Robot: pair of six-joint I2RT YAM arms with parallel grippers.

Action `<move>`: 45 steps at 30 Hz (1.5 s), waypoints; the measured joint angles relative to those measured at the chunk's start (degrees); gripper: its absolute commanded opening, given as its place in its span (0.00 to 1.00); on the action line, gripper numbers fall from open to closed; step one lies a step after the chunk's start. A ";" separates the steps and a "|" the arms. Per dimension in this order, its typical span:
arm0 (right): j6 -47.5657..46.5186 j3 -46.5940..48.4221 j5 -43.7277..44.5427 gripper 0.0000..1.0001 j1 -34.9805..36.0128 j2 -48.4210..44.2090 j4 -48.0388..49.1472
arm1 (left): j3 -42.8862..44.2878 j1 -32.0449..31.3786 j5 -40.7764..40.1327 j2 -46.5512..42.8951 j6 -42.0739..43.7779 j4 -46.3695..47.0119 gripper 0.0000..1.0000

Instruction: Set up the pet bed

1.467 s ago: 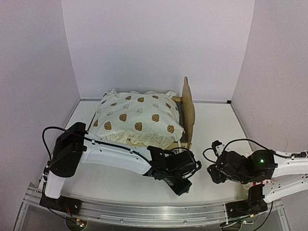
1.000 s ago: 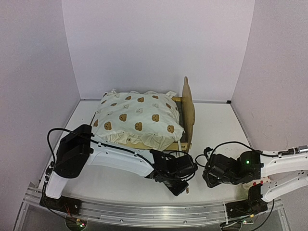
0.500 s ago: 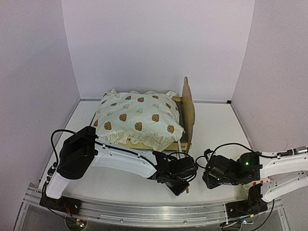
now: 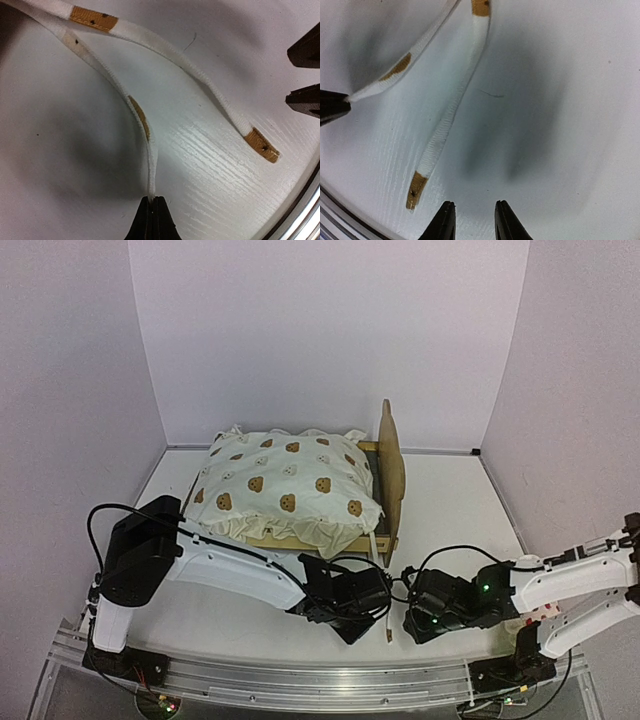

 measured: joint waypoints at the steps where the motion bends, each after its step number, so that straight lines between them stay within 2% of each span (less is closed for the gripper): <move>1: 0.00 0.10 -0.67 0.24 0.00 1.33 1.04 | -0.72 0.07 -0.36 -0.71 -0.14 0.00 0.00; 14: 0.03 6.91 -8.29 0.19 -0.15 16.44 18.15 | -6.85 0.40 -4.17 -13.46 -1.23 1.18 0.00; 19: -1.35 12.37 -9.63 0.18 -0.56 22.57 21.72 | -9.95 1.18 -5.36 -15.27 -1.58 -0.35 0.00; 22: -2.63 12.58 -10.50 0.19 -0.57 22.49 21.87 | -10.57 1.30 -5.11 -15.27 -1.94 -0.35 0.00; 25: -3.46 10.27 -11.12 0.21 -0.57 17.96 20.34 | -10.59 1.11 -4.23 -15.48 -2.00 0.95 0.00; 29: -3.74 5.53 -11.27 0.22 -0.46 4.84 15.64 | -10.58 1.10 -1.83 -15.51 -1.98 3.30 0.00; 35: -2.40 -0.33 -5.61 0.23 -0.35 -11.67 5.42 | -9.02 1.10 2.85 -14.50 -1.98 6.00 0.00; 41: -1.64 -2.19 0.72 0.23 -0.35 -19.36 -2.71 | -6.76 1.10 6.81 -10.02 -2.48 7.93 0.01; 43: -1.65 -2.20 2.05 0.23 -0.35 -19.91 -3.94 | -6.31 1.10 8.22 -8.10 -2.63 8.30 0.09; 45: -1.68 -2.19 3.02 0.23 -0.35 -19.70 -4.64 | -6.13 1.10 9.68 -6.52 -2.89 8.64 0.23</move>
